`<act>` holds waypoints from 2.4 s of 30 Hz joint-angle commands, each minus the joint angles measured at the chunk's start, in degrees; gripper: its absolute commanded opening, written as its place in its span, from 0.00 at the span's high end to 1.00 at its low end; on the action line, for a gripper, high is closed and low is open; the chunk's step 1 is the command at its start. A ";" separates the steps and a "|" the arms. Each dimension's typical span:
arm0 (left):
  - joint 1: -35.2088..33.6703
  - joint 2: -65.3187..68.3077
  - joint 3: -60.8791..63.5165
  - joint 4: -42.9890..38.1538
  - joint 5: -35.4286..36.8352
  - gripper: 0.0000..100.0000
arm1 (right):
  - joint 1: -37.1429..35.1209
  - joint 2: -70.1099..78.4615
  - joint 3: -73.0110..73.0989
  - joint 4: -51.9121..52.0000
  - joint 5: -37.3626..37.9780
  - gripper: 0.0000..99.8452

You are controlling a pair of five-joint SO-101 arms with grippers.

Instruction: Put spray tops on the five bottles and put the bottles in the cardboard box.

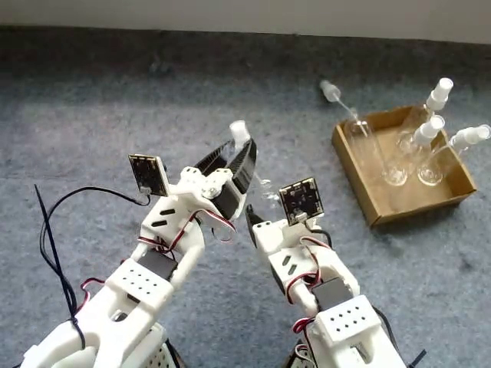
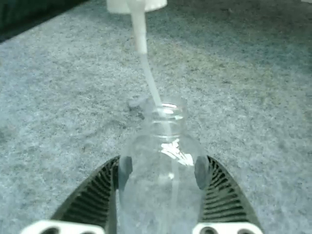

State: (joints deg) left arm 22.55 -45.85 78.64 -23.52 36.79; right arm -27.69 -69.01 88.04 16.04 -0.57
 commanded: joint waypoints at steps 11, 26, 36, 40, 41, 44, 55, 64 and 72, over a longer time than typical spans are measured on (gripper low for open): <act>2.68 -1.54 2.51 0.00 -0.97 0.99 | 1.45 -0.22 -3.38 2.42 7.74 0.92; 5.23 -1.54 4.88 -0.09 -0.97 0.99 | 4.09 -0.22 -6.46 6.02 7.91 0.92; 5.23 -1.54 4.53 -0.09 -0.97 0.99 | 4.00 -0.22 -6.46 6.02 8.44 0.92; 5.23 -1.63 4.35 -2.20 -0.97 0.99 | 2.77 -0.22 -6.46 6.02 14.42 0.92; 4.97 -1.63 4.53 -3.52 -0.97 0.99 | 2.42 -0.22 -6.46 6.02 14.86 0.92; 4.70 -1.63 4.88 -7.12 -0.97 0.99 | 2.42 -0.22 -7.60 6.20 15.03 0.92; 5.41 -5.67 8.40 -8.00 -5.01 0.99 | 2.59 -0.22 -10.59 6.02 15.30 0.92; 8.92 -23.08 12.26 2.81 -6.15 0.99 | 1.36 -0.13 -10.51 6.20 15.30 0.92; 8.75 -26.77 5.76 17.05 -6.15 0.99 | 0.66 -0.13 -10.33 6.20 19.16 0.92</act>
State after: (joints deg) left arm 29.85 -71.34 89.01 -10.51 31.08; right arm -26.29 -69.01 81.54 22.29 14.99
